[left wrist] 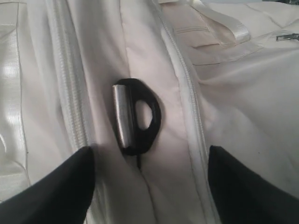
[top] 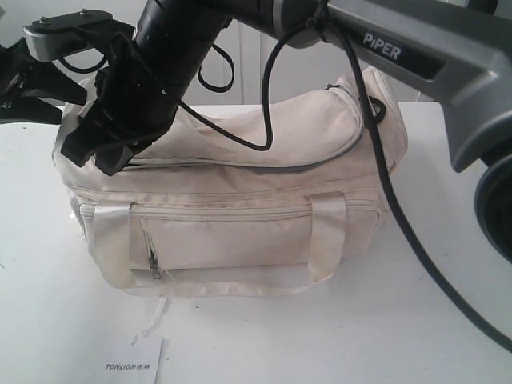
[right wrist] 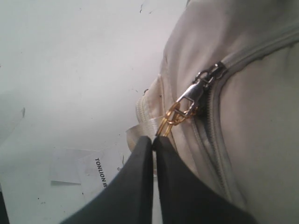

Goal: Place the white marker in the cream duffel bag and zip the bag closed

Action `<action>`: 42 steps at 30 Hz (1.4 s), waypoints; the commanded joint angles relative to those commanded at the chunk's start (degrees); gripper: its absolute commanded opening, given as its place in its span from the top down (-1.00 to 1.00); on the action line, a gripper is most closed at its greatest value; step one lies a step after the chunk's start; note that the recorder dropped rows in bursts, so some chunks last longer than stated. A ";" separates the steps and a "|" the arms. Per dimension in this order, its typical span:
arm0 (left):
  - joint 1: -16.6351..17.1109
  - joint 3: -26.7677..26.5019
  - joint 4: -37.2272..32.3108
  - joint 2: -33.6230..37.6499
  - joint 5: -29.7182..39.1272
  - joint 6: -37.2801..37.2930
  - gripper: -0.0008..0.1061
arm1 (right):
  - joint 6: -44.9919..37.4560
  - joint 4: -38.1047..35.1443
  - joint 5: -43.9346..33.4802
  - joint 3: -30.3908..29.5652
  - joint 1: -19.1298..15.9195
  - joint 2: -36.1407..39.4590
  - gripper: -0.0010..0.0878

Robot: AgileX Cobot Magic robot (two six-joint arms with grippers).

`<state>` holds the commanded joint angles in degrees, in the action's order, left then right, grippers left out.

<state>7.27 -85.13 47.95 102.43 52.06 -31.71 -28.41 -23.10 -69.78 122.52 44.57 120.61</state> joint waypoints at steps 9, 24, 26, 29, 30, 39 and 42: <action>0.00 0.64 0.53 1.91 -1.53 2.18 -0.35 | 0.00 0.00 0.00 0.00 0.00 0.00 0.98; -0.11 0.64 8.20 5.59 -3.82 0.44 0.22 | 0.00 -0.14 0.22 0.00 0.00 -0.01 0.98; -0.11 0.64 8.47 5.59 -3.97 -0.15 0.54 | 0.00 -0.14 0.22 0.00 0.00 -0.01 0.98; -0.11 0.64 8.77 5.59 -3.97 -0.45 0.98 | -0.36 -0.14 0.22 0.00 0.00 -0.01 0.98; -0.11 0.64 8.89 5.59 -3.97 -0.45 0.98 | -0.59 -0.14 0.22 0.00 0.00 -0.01 0.98; -0.11 0.64 9.49 5.59 -4.10 1.49 0.98 | -1.11 -0.24 -0.18 0.00 0.00 -0.01 0.98; -0.11 0.64 10.31 5.59 -4.10 1.76 0.98 | -1.11 -0.24 -0.18 0.00 0.00 -0.01 0.98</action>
<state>7.16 -84.49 58.26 108.01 47.96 -29.94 -29.52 -23.34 -69.96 122.52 44.57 120.61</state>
